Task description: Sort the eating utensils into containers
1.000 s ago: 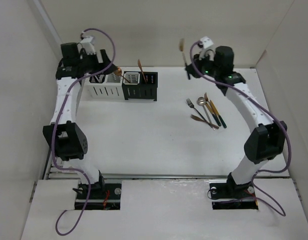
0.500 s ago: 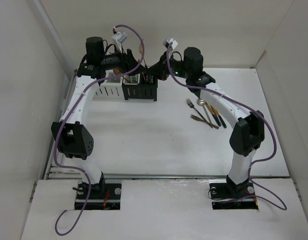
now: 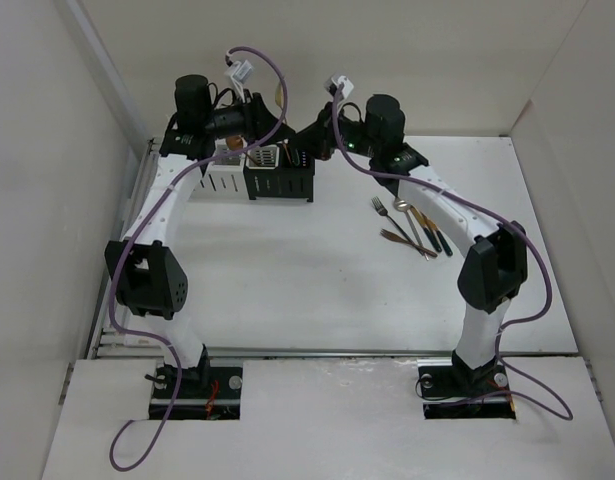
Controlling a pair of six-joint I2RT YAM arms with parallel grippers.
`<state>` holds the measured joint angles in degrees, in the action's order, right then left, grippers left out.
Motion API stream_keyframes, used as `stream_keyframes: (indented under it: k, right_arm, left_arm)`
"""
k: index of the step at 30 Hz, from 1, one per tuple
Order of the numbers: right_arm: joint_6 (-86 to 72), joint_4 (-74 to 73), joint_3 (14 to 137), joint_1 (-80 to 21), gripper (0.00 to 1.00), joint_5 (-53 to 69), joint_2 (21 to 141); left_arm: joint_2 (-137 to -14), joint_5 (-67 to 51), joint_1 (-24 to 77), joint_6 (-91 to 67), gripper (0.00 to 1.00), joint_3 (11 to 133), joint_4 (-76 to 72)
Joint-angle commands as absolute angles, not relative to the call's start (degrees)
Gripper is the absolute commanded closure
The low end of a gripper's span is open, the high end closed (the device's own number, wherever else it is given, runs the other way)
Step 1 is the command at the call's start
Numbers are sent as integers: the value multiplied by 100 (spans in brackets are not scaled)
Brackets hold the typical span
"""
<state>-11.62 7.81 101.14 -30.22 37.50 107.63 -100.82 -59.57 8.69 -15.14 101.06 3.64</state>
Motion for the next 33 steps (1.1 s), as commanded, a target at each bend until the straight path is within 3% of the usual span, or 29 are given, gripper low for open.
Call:
stream_keyframes:
  k: [1, 3, 7, 10, 14, 17, 19, 20, 21, 22, 33]
  right_arm:
    - [-1204, 1239, 10107, -3199, 100, 3797, 10617]
    - [-1204, 1239, 10107, -3199, 100, 3797, 10617]
    - [-1204, 1239, 10107, -3252, 100, 3797, 10617]
    - [-1204, 1239, 10107, -3252, 100, 3727, 10564]
    - [-1204, 1239, 10107, -3252, 100, 3727, 10564]
    - [-1256, 1239, 10055, -3252, 54, 3727, 10617]
    - [-1257, 1239, 10002, -3252, 38, 3727, 10670]
    - [-1309, 1239, 10002, -3200, 20, 3727, 10670]
    - [-1310, 1239, 10002, -3147, 17, 3727, 10731]
    - [-1310, 1239, 10002, -3146, 4, 3727, 10731]
    - [-1371, 1239, 9949, -2654, 0, 3841, 10907]
  left_arm:
    - [-10028, -6117, 984, -1802, 55, 10011, -70]
    - [-10028, -6056, 1037, -1802, 58, 9958, -70]
    - [-10028, -6056, 1037, -2065, 75, 9835, -264]
    - [-10028, -6056, 1037, -2065, 100, 9835, -264]
    - [-9976, -5828, 1037, -1785, 100, 9922, 25]
    - [-9976, -5181, 1037, -1094, 100, 10300, 692]
    - [-9976, -4696, 1037, -696, 100, 10502, 1227]
    - [-9976, -4276, 959, -555, 100, 10564, 1335]
    - [-9976, -4141, 906, -467, 100, 10617, 1406]
    - [-9976, -4053, 818, -414, 100, 10617, 1406]
    - [-10106, -2628, -499, -376, 100, 10187, 1110]
